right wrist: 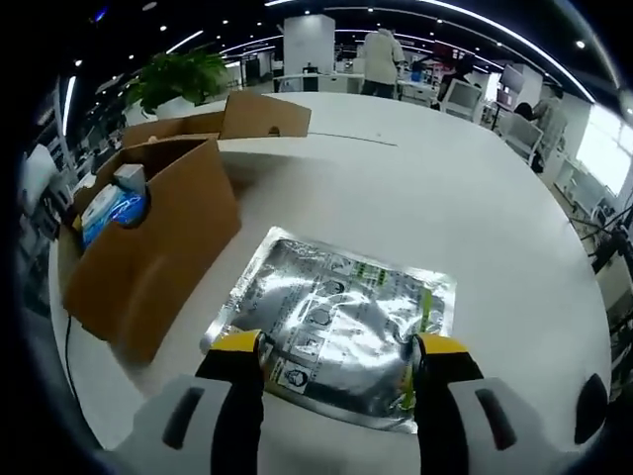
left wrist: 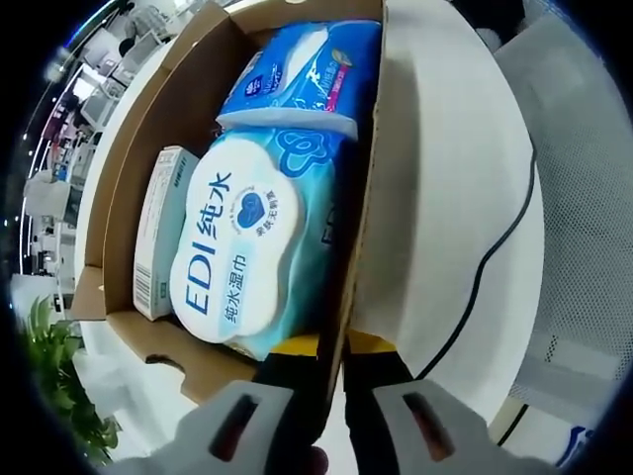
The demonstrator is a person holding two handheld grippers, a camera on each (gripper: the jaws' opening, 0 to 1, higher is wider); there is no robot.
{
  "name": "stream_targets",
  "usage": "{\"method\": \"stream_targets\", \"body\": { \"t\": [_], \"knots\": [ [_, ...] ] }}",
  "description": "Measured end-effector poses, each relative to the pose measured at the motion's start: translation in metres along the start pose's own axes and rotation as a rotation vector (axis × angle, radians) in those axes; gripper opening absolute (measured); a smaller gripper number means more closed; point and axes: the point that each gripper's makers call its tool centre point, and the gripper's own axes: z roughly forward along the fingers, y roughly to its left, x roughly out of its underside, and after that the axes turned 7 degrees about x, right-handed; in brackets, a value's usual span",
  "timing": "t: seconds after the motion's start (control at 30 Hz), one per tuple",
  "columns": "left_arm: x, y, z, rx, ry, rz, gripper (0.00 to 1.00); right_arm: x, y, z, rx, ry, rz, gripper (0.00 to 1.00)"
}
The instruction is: Operate the shoe box by opening the lid, removing the specified soft item, and placing it in the target area until the item is outside and the box remains undamaged.
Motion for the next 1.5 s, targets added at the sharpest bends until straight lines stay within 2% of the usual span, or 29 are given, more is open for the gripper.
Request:
{"method": "stream_targets", "body": {
  "t": [0.3, 1.0, 1.5],
  "knots": [
    [0.000, 0.001, 0.000, 0.006, 0.002, -0.004, 0.05, -0.014, -0.007, 0.016, 0.001, 0.036, 0.000, 0.59],
    [0.001, 0.002, 0.000, 0.013, 0.008, -0.013, 0.05, -0.042, -0.024, 0.046, -0.008, 0.037, -0.010, 0.59],
    [-0.001, 0.002, 0.000, 0.009, 0.007, -0.008, 0.05, -0.049, -0.031, 0.056, -0.014, 0.040, -0.017, 0.59]
  ]
}}
